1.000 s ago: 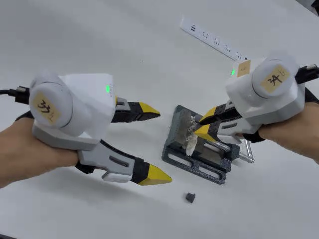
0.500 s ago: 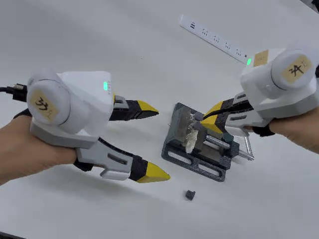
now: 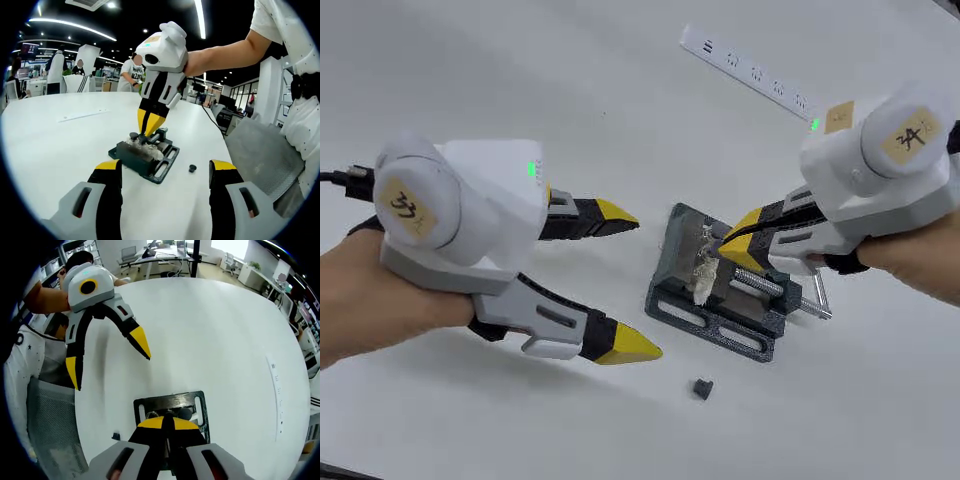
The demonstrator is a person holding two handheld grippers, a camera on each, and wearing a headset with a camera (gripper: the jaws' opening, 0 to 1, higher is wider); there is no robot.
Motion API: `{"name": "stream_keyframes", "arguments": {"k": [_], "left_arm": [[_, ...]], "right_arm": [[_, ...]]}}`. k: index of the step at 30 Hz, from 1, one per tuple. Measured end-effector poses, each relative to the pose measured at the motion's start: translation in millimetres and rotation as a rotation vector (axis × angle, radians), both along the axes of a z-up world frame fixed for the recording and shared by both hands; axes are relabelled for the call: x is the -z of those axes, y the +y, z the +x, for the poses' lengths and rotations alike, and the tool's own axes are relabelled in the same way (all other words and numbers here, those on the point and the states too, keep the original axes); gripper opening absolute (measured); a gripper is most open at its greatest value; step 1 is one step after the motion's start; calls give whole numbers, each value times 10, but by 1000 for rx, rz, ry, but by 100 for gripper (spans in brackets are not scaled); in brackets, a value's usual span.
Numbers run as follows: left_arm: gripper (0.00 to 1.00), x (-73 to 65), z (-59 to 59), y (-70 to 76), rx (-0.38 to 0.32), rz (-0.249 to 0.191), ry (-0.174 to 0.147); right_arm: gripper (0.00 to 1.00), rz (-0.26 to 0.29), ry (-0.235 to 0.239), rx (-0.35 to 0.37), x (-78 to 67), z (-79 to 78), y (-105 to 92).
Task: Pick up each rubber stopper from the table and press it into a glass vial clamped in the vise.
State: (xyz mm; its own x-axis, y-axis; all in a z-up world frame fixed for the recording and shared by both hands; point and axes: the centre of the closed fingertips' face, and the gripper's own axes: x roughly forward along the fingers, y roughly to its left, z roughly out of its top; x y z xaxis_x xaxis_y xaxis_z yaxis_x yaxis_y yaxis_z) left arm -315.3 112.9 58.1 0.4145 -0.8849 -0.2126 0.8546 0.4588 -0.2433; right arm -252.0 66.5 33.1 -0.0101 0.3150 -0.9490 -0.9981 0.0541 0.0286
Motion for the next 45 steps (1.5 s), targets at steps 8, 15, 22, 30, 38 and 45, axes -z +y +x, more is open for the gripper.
{"name": "stream_keyframes", "arguments": {"k": [8,15,22,30,38,45], "left_arm": [[70,7,-10,8,-2,1,4],[70,36,-15,18,2,7,5],[70,44,-1,29,1,7,4],[70,44,4,30,2,7,3],[70,44,12,37,-3,5,2],[70,35,22,38,-9,0,-1]], "right_arm": [[0,-5,-1,-1,34,14,-6],[1,-10,2,-12,35,-5,6],[2,-20,3,-28,49,2,4],[2,-42,-14,-38,52,-5,10],[2,-58,-9,-48,58,5,13],[2,-78,1,-56,63,6,20]]}}
